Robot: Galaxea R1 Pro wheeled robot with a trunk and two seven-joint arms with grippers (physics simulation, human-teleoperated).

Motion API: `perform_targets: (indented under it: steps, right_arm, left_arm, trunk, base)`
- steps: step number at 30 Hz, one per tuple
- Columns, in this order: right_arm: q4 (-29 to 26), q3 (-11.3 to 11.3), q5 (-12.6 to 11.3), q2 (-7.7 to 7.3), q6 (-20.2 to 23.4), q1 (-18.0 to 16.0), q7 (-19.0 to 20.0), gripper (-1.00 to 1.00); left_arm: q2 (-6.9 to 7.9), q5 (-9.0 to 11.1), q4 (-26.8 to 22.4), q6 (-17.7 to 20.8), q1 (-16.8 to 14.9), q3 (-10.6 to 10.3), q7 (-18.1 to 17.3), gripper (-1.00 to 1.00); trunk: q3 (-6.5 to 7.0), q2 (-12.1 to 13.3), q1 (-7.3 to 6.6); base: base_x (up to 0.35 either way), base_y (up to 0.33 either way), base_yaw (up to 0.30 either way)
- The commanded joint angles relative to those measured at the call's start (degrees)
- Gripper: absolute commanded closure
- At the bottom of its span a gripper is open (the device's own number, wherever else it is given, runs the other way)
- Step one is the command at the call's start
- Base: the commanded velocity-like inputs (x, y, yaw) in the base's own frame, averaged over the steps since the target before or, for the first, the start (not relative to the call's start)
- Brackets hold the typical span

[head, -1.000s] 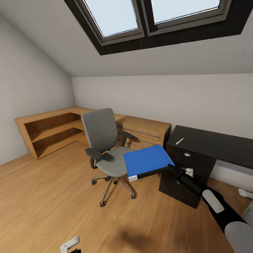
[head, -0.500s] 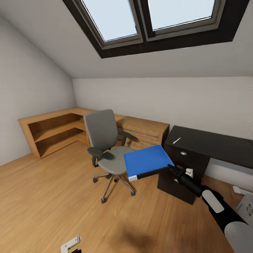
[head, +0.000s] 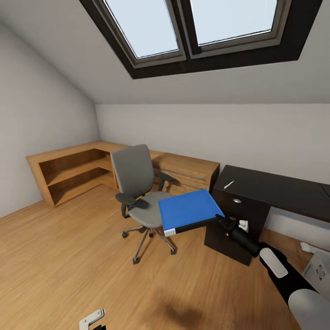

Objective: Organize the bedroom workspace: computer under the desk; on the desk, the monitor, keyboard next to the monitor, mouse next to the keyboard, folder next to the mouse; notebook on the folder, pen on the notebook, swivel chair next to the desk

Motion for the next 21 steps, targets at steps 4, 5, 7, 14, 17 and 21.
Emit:
perform_targets:
  steps: [4, 5, 7, 14, 17, 21]
  right_arm:
    - [0.22, 0.09, -0.51, -0.02, 0.15, 0.02, 0.11, 1.0]
    - [0.25, 0.08, -0.5, -0.02, 0.13, 0.06, 0.12, 1.0]
    - [0.29, 0.07, -0.49, -0.03, 0.1, 0.27, 0.14, 1.0]
    - [0.16, 0.14, -0.57, 0.08, 0.08, 0.56, -0.03, 1.0]
    - [0.29, 0.1, -0.44, 0.14, 0.02, 0.58, 0.09, 1.0]
    - [0.3, 0.12, -0.41, 0.22, 0.01, 0.58, 0.03, 1.0]
  left_arm:
    - [0.05, 0.61, -0.08, -0.24, -0.06, -0.52, 0.29, -1.0]
    - [0.05, 0.61, -0.08, -0.24, -0.03, -0.53, 0.27, -1.0]
    - [0.05, 0.61, -0.08, -0.24, -0.03, -0.48, 0.29, -1.0]
    - [-0.02, 0.7, 0.53, -4.96, -0.04, -0.42, 0.32, -1.0]
    - [-0.03, 0.51, 2.4, -6.11, -0.05, -0.55, 0.24, -1.0]
    - [-0.59, 0.45, 2.65, -6.21, -0.06, -0.56, 0.23, -1.0]
  trunk:
    - [0.66, 1.59, -0.89]
    - [0.84, 1.99, -1.11]
    - [1.2, 2.79, -1.55]
    - [2.46, 5.6, -3.08]
    - [3.0, 6.8, -3.74]
    - [3.71, 8.4, -4.62]
  base:
    - [0.0, 0.0, 0.0]
    - [0.0, 0.0, 0.0]
    - [0.0, 0.0, 0.0]
    - [0.0, 0.0, 0.0]
    - [0.0, 0.0, 0.0]
    - [0.0, 0.0, 0.0]
